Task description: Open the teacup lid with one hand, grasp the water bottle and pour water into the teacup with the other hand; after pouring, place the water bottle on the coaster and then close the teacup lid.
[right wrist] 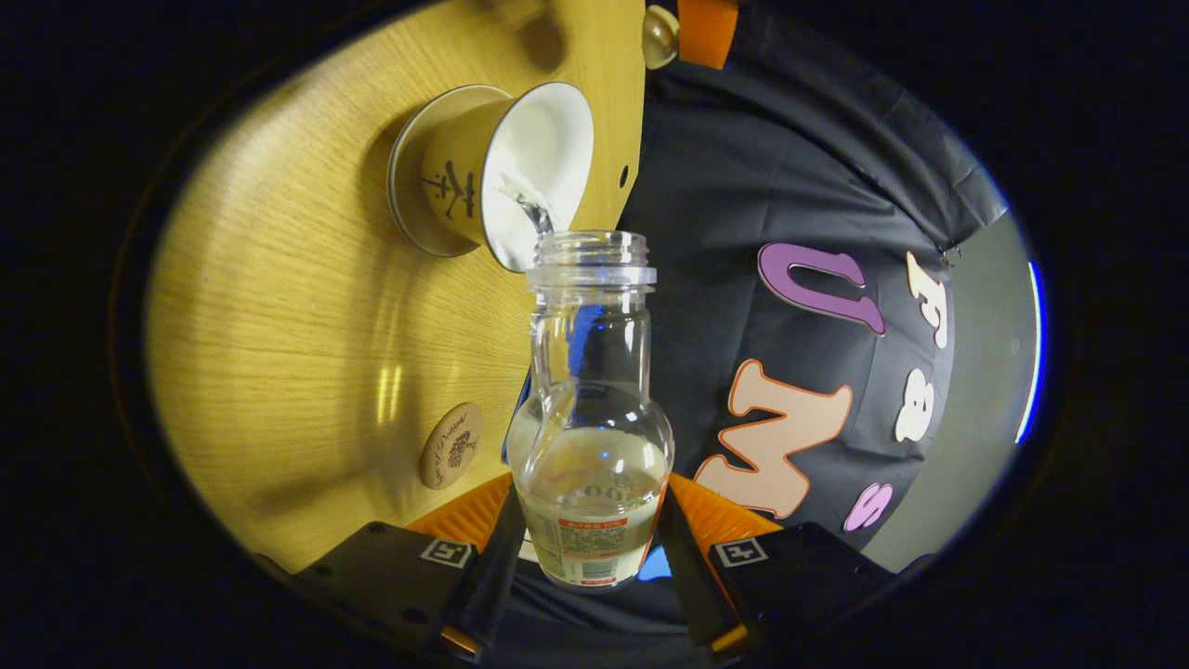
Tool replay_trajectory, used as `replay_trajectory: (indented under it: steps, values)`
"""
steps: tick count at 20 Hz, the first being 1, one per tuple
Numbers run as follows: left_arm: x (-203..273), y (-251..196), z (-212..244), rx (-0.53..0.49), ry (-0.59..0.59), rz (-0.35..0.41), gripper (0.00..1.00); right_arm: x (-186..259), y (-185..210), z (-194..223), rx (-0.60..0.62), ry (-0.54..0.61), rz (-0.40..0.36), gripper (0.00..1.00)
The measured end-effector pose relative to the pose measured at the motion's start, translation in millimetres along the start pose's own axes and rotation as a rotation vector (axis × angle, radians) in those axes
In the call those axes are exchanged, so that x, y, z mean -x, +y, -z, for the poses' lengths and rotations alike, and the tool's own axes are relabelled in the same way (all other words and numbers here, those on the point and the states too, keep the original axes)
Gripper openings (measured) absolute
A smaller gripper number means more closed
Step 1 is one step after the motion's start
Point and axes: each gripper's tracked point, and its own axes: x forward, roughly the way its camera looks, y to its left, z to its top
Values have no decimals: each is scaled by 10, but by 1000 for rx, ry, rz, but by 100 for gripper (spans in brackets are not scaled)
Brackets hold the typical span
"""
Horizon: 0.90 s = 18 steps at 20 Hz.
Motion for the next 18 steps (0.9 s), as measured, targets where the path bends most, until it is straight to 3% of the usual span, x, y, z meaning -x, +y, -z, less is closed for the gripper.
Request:
replay_trajectory:
  steps: [18]
  values:
    - [9,-17,8,1,0,12,25,2,-643,-248,277,-96,205,78]
